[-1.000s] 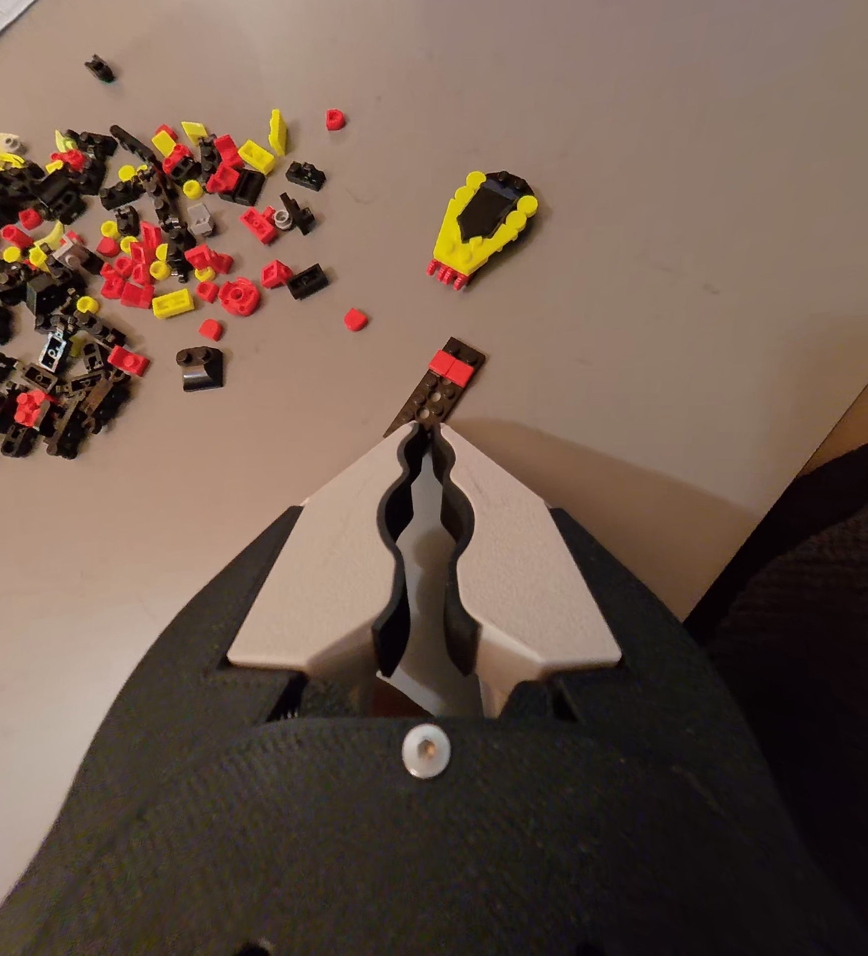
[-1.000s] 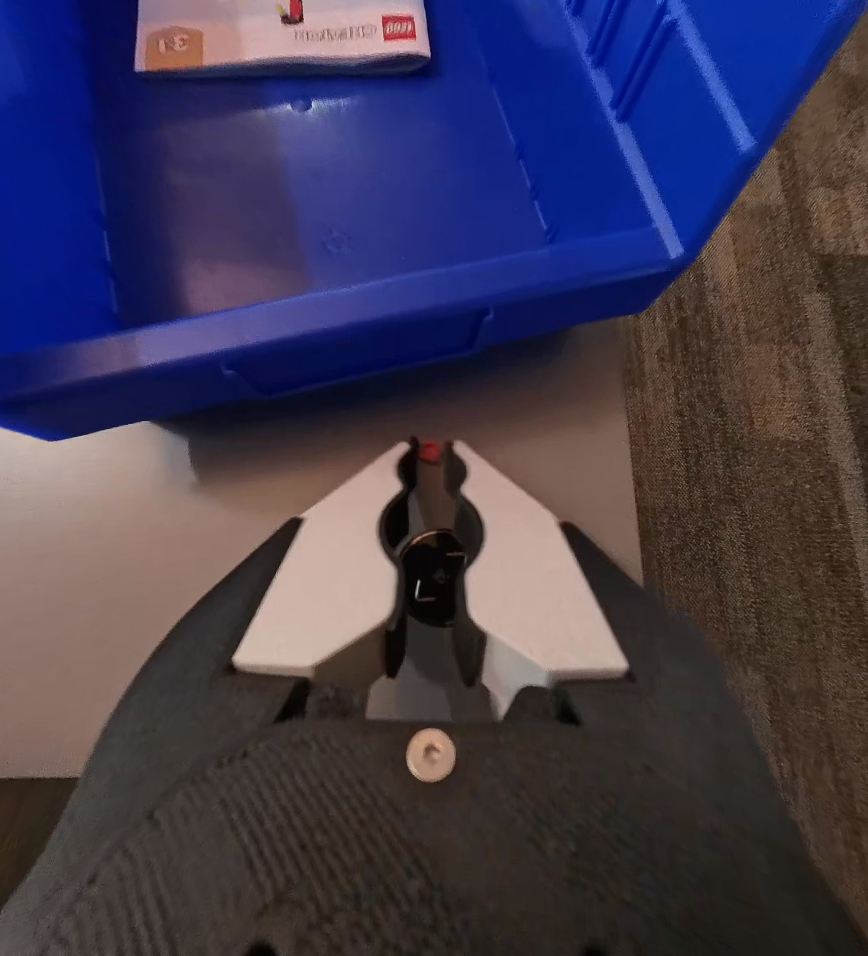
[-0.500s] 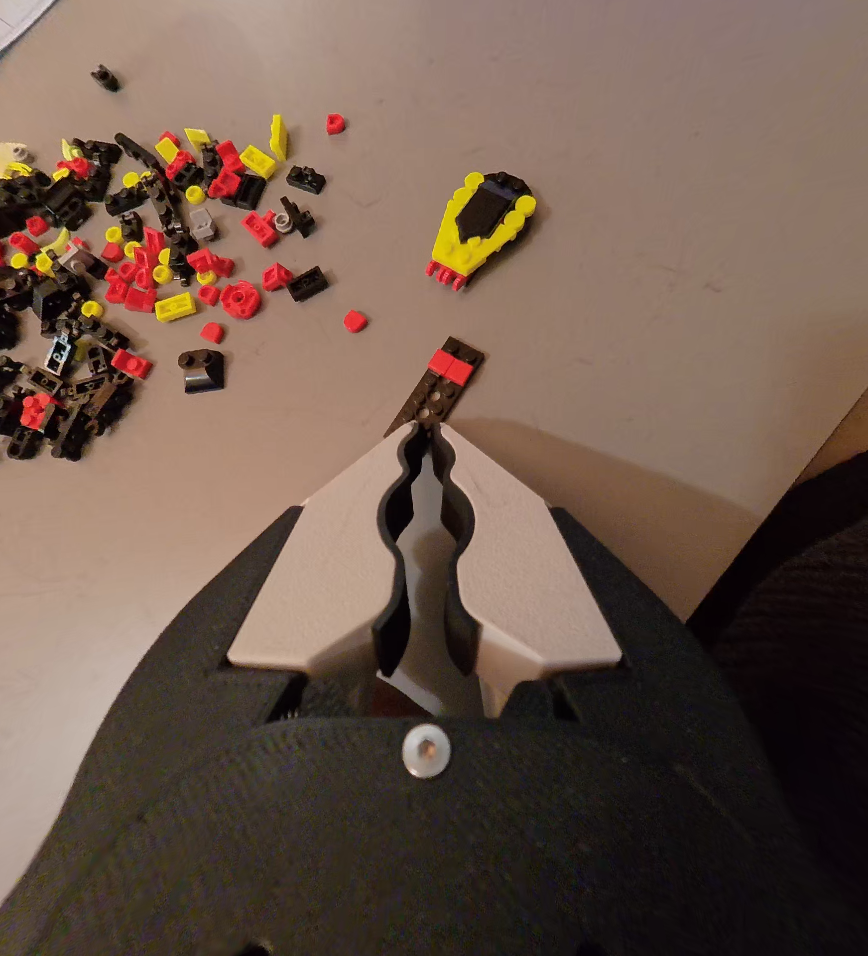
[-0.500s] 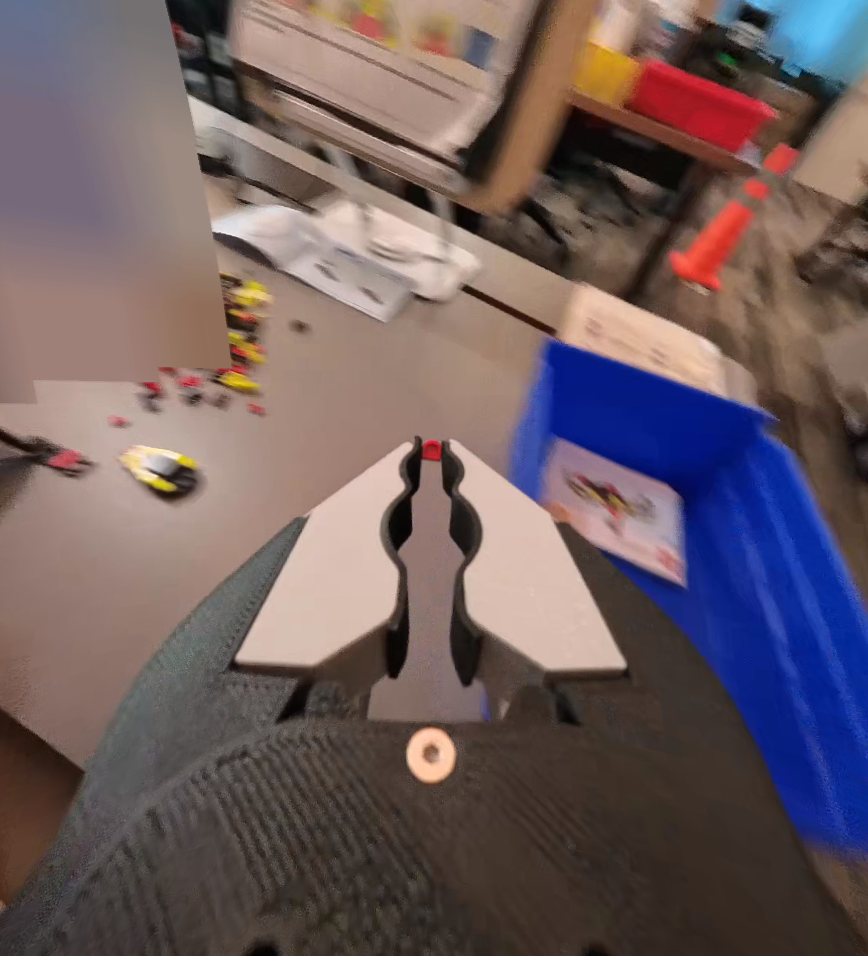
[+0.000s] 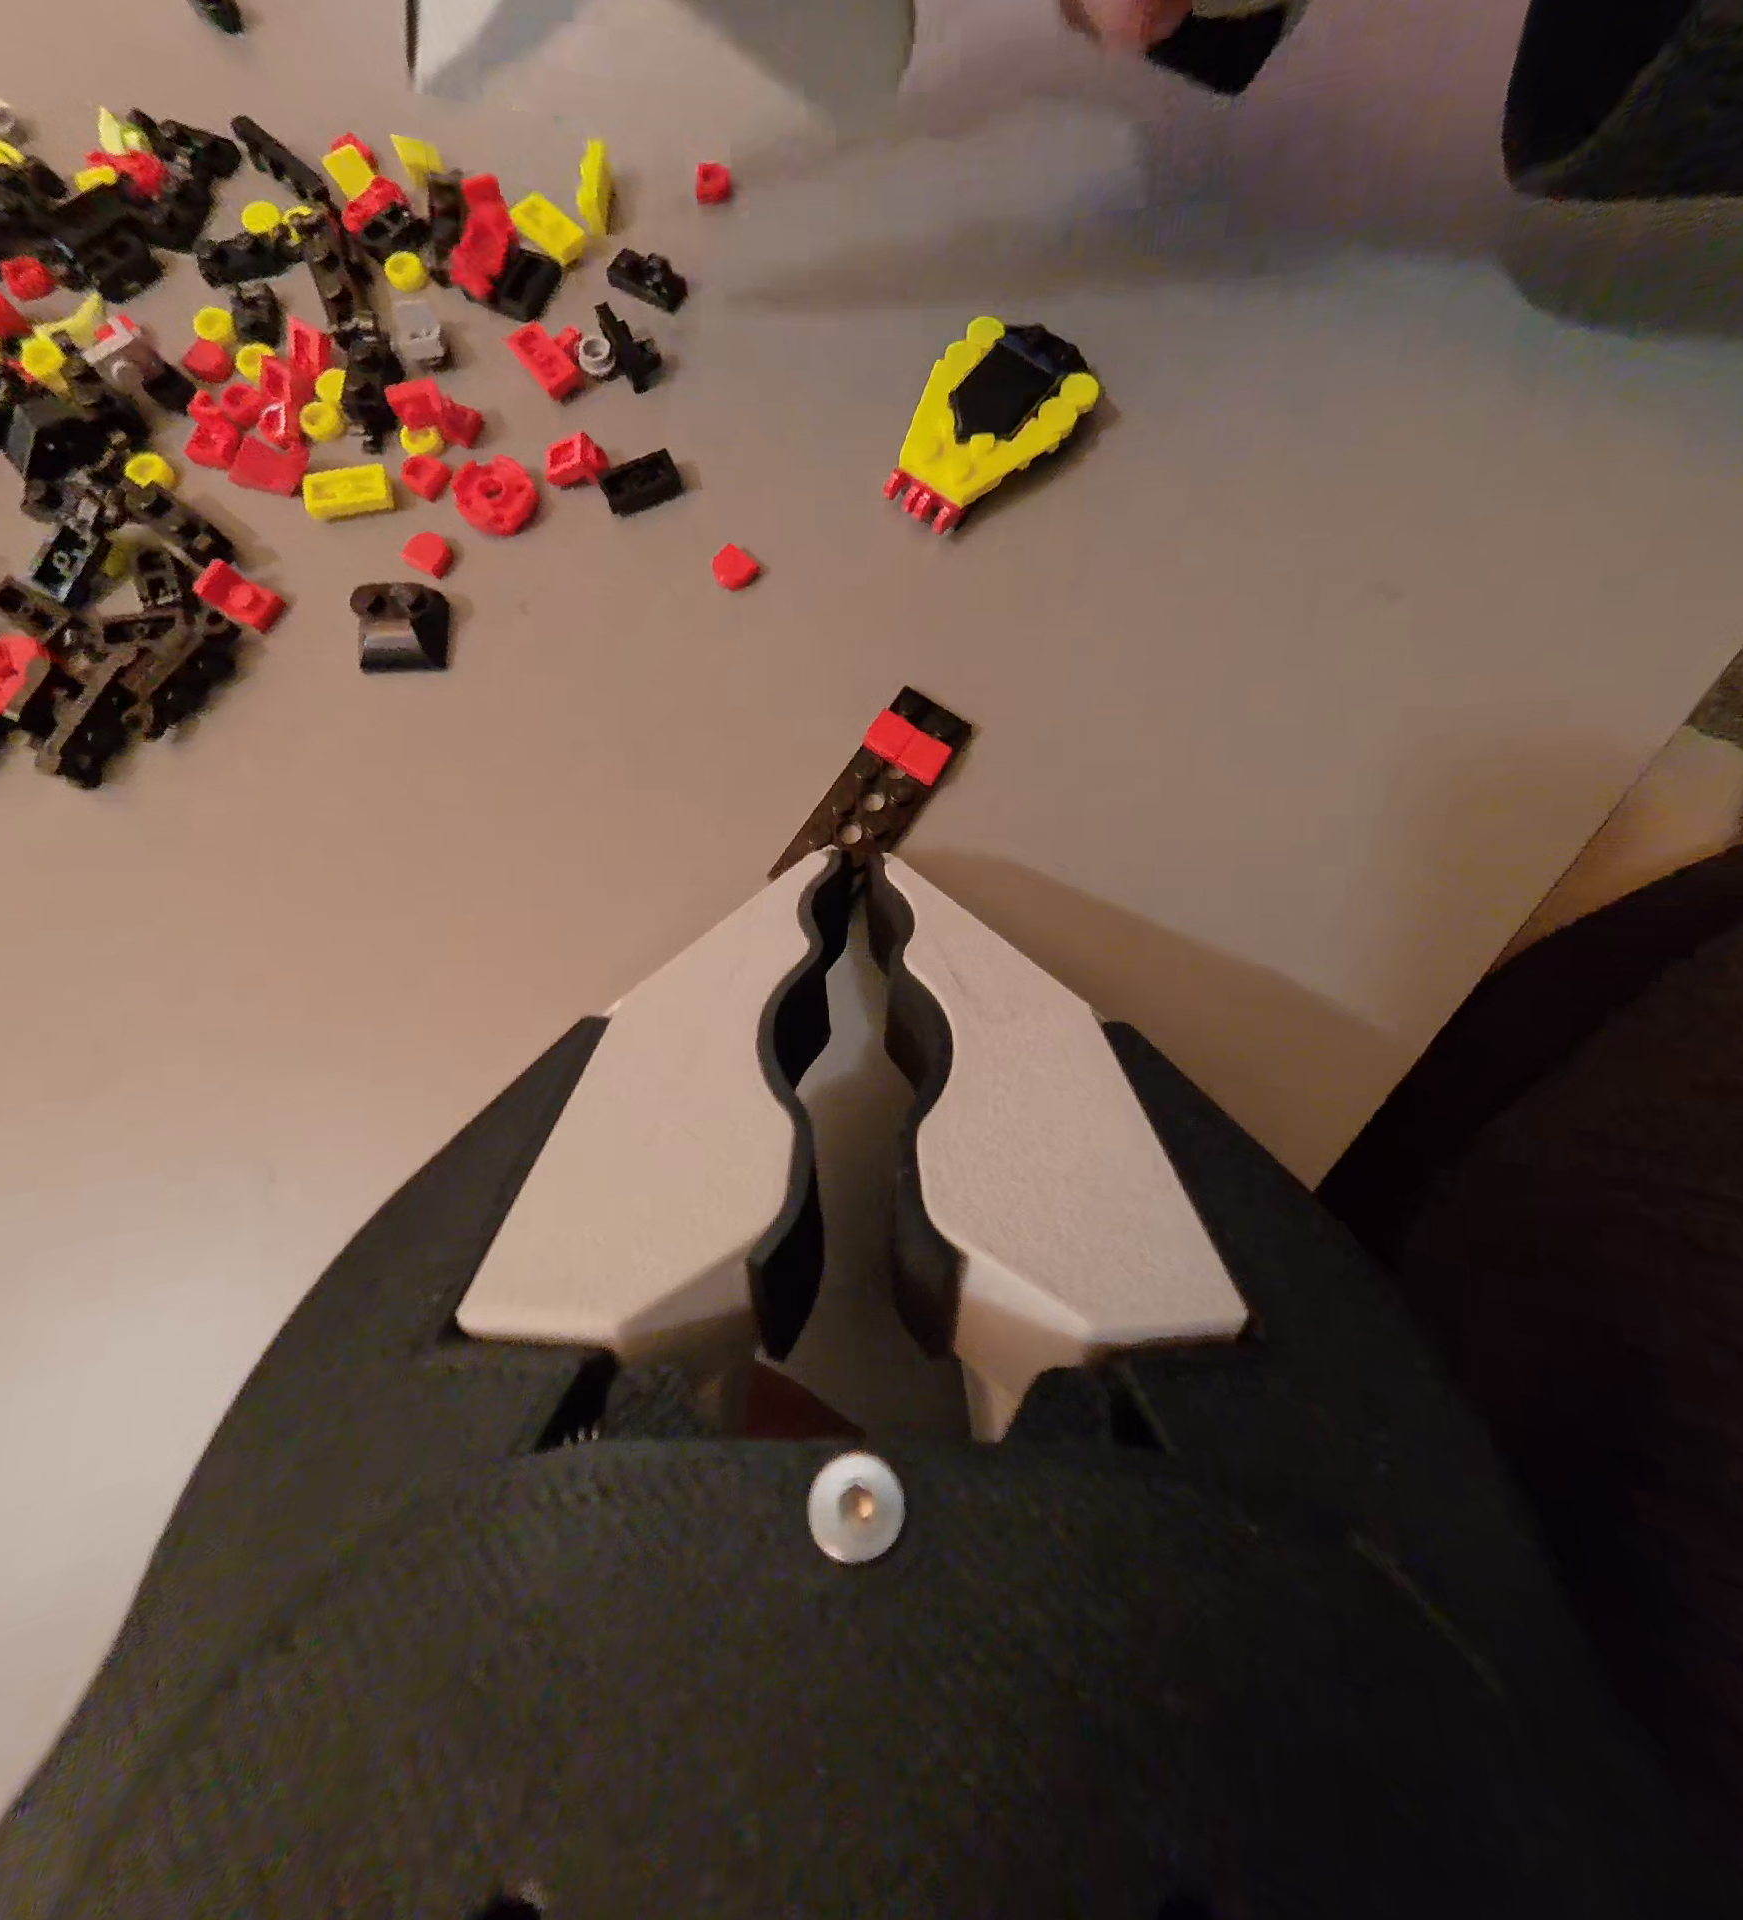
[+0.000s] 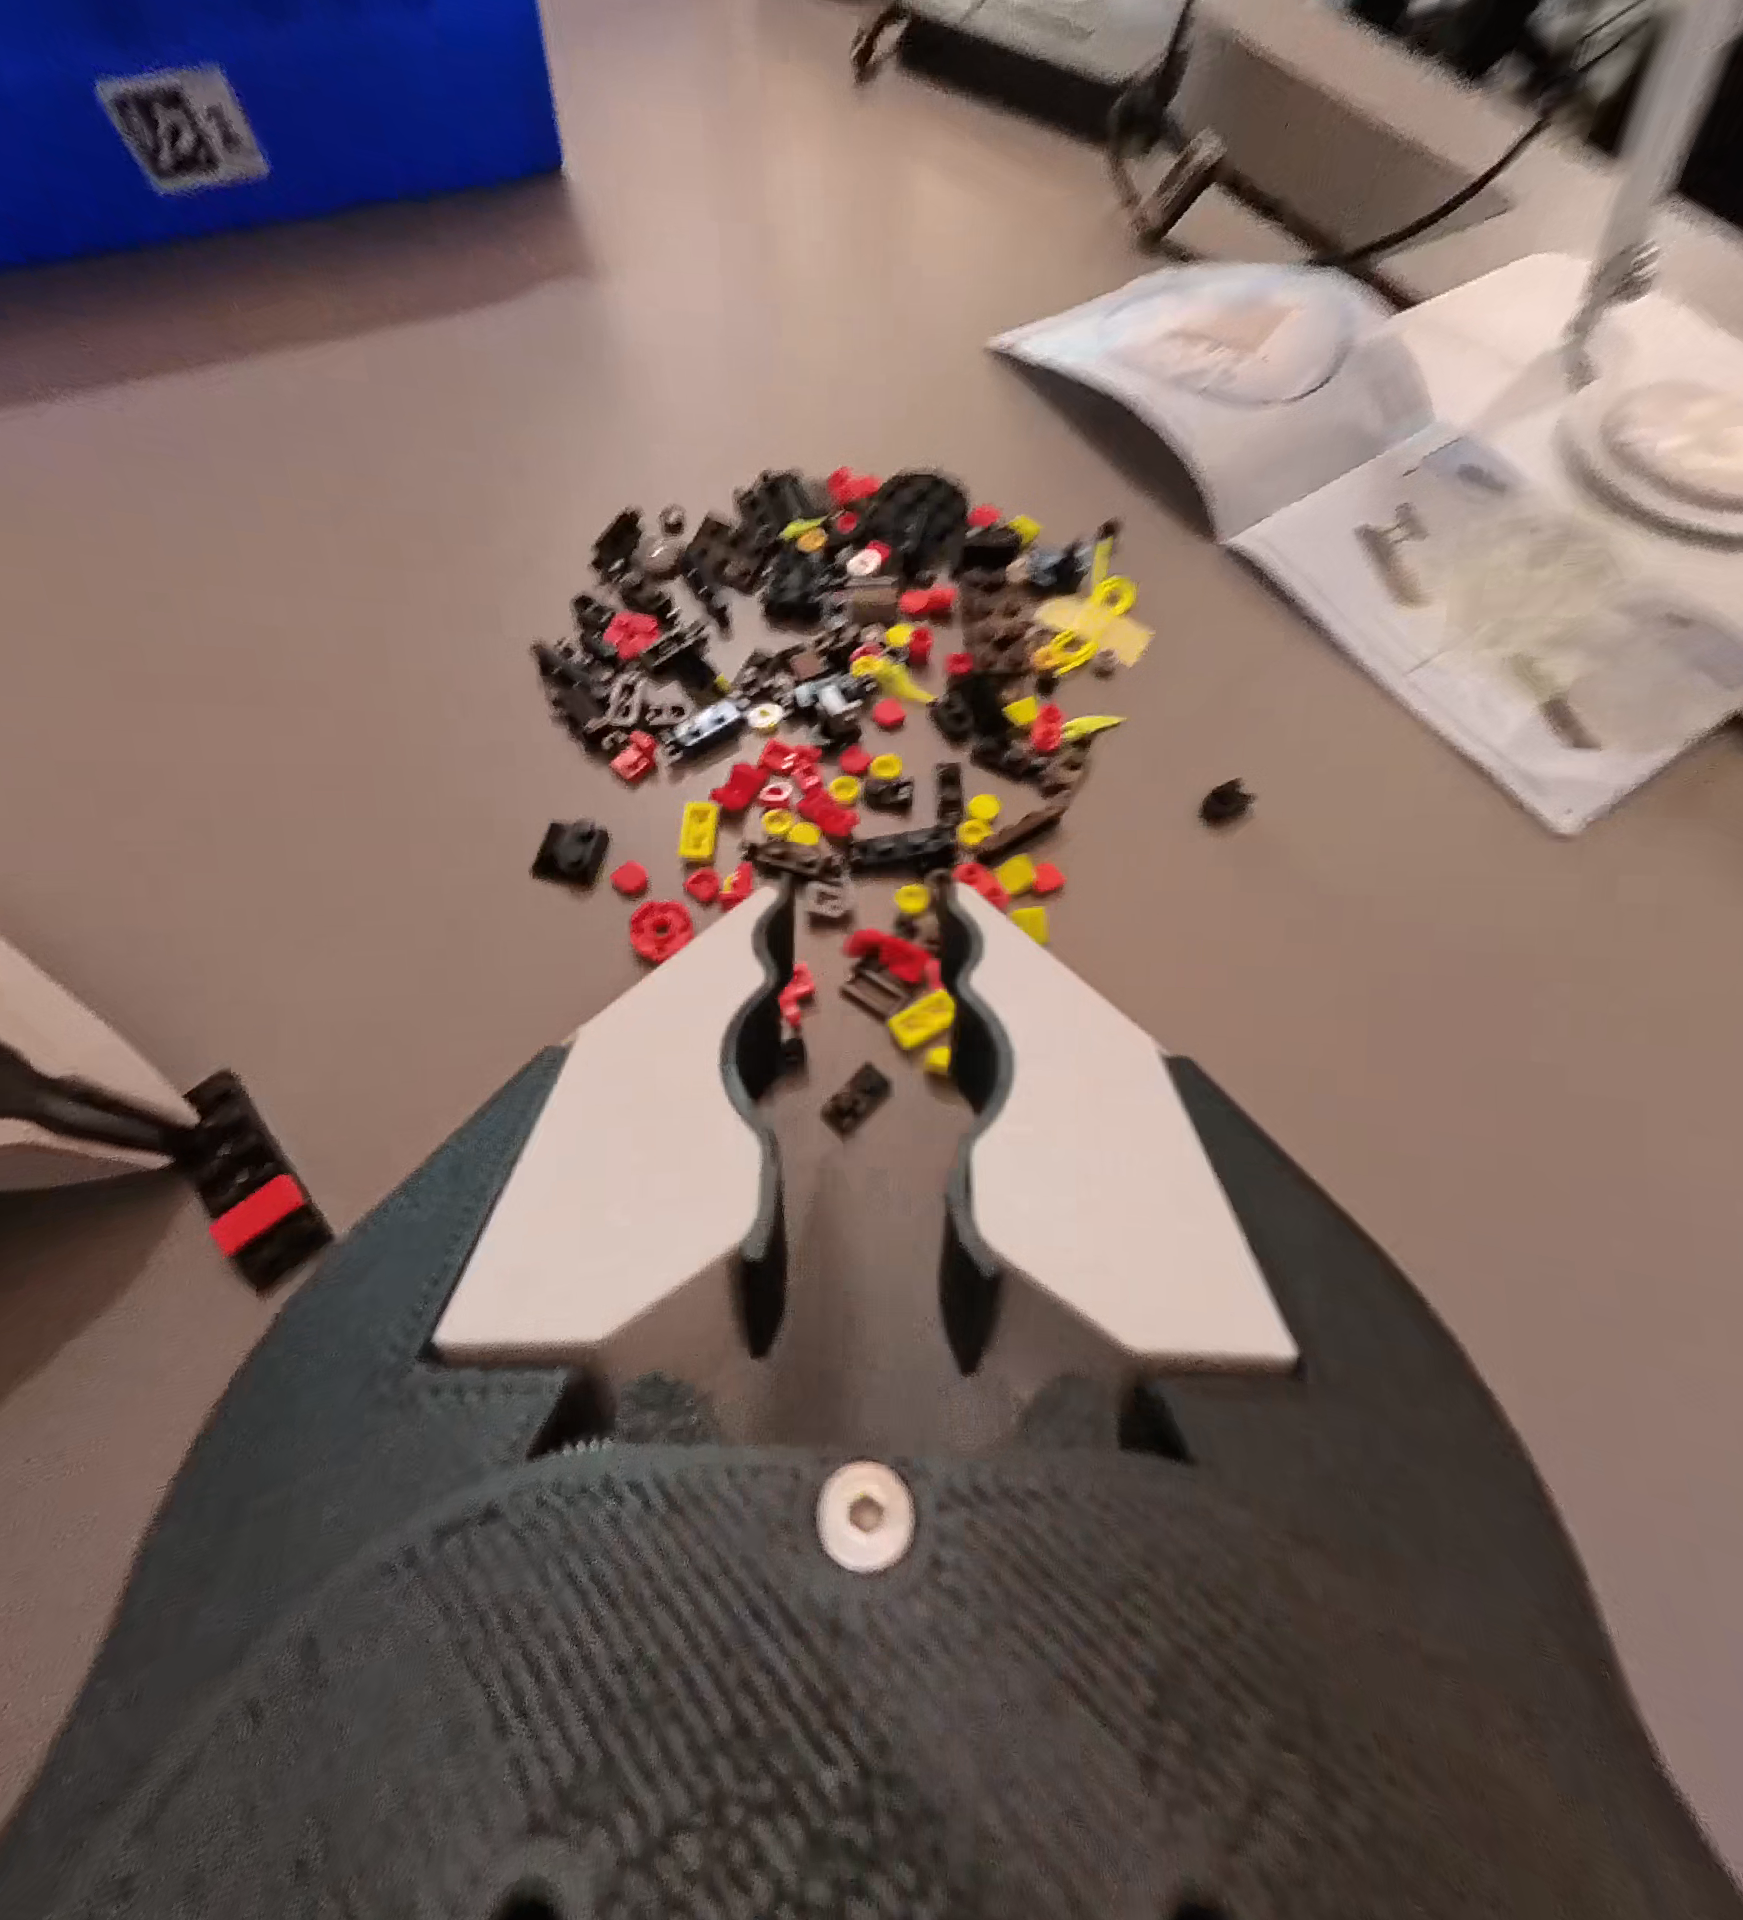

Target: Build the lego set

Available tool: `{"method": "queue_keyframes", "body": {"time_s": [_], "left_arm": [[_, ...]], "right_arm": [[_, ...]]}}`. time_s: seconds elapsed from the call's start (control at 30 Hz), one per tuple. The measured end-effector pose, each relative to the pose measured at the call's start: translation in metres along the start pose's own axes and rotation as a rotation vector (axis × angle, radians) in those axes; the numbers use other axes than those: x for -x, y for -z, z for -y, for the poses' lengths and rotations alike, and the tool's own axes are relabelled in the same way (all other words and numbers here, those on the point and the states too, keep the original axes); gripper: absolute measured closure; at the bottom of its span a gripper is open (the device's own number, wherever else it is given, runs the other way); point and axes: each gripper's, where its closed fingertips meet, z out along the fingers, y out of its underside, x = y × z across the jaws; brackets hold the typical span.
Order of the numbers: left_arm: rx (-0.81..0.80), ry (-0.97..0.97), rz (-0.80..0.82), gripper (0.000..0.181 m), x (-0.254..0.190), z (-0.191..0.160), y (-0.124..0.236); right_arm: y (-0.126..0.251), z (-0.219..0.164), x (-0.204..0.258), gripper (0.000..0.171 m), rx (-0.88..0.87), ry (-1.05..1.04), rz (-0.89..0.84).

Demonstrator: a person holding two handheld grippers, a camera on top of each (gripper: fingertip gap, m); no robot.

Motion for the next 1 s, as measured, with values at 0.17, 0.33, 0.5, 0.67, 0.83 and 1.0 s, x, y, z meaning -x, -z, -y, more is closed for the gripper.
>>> {"method": "queue_keyframes", "body": {"time_s": [0.17,0.33,0.5,0.67,0.83,1.0], "left_arm": [[-0.002,0.041,0.011,0.178,0.001,-0.006,0.007],[-0.011,0.101,0.008,0.178,0.004,-0.010,0.011],[-0.016,0.094,-0.036,0.177,-0.003,-0.008,0.008],[-0.013,0.036,-0.043,0.177,-0.008,-0.007,0.007],[-0.013,0.073,-0.074,0.177,-0.007,-0.006,0.008],[-0.061,0.120,-0.140,0.177,-0.016,0.004,0.011]], "right_arm": [[0.055,0.017,-0.018,0.144,-0.119,-0.066,-0.083],[0.086,0.000,0.006,0.145,-0.172,-0.077,-0.035],[0.055,-0.029,0.092,0.145,0.001,0.117,0.257],[0.034,-0.063,0.142,0.145,0.142,0.328,0.378],[0.027,-0.064,0.142,0.157,0.132,0.342,0.355],[0.032,-0.065,0.149,0.155,0.167,0.229,0.427]]}}
